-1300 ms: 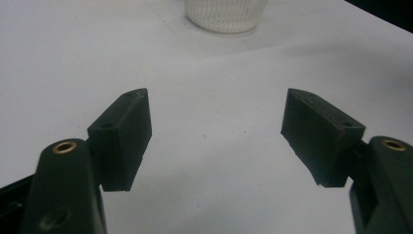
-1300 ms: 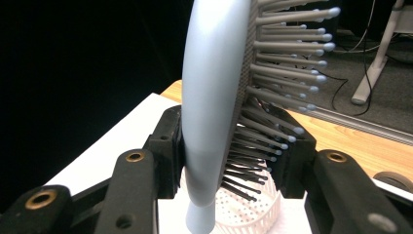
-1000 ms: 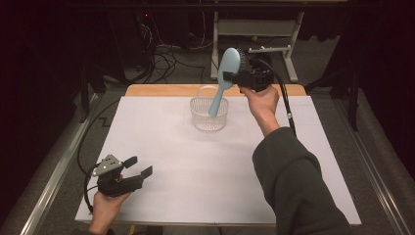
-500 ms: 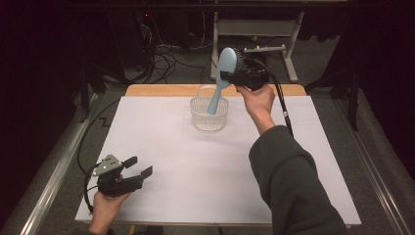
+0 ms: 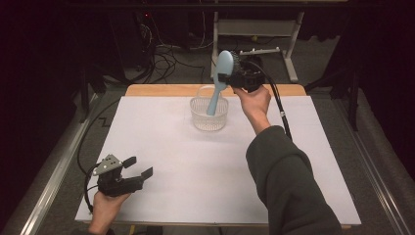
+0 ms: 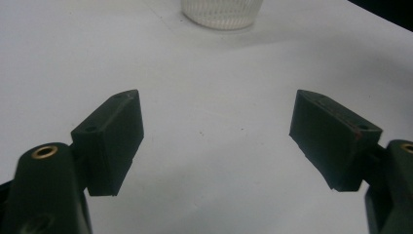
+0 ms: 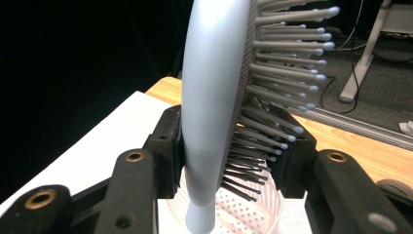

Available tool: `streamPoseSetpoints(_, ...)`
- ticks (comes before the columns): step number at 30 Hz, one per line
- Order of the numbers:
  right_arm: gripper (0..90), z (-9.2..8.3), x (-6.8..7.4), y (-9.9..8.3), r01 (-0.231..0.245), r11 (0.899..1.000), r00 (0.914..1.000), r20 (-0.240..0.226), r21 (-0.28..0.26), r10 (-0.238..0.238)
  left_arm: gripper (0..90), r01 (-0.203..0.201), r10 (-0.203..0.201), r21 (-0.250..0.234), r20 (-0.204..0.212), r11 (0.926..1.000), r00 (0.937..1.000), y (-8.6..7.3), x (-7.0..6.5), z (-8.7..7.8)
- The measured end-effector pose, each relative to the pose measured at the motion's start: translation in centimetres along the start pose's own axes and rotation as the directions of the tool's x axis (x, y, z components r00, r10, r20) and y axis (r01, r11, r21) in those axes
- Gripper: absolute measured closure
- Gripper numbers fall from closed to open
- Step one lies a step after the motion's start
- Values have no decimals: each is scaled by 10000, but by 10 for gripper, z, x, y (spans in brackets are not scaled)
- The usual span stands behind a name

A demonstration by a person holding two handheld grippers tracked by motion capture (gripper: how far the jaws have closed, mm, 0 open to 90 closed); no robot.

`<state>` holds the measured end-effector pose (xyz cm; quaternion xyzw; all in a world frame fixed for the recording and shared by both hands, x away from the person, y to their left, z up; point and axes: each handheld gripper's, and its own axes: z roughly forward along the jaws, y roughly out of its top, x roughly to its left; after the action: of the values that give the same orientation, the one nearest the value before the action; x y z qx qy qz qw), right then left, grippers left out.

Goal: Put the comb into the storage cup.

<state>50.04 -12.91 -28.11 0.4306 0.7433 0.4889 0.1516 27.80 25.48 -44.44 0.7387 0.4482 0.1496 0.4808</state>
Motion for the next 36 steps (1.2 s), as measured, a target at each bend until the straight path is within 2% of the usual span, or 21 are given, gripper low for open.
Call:
streamPoseSetpoints(21, 545, 16, -2, -10, -31, 9997, 9999, 112, 257, 28, 194, -19, 19, -3, 5, 10000, 10000, 0, 0, 0)
streamPoseSetpoints(30, 545, 22, -5, -16, -275, 9992, 9995, 146, 304, 271, 194, -24, 24, -7, -22, 10000, 10000, 0, 0, 0)
streamPoseSetpoints(36, 544, 27, -4, -18, -149, 9989, 9998, 163, 439, 142, 194, -11, 11, -22, -20, 10000, 10000, 0, 0, -1)
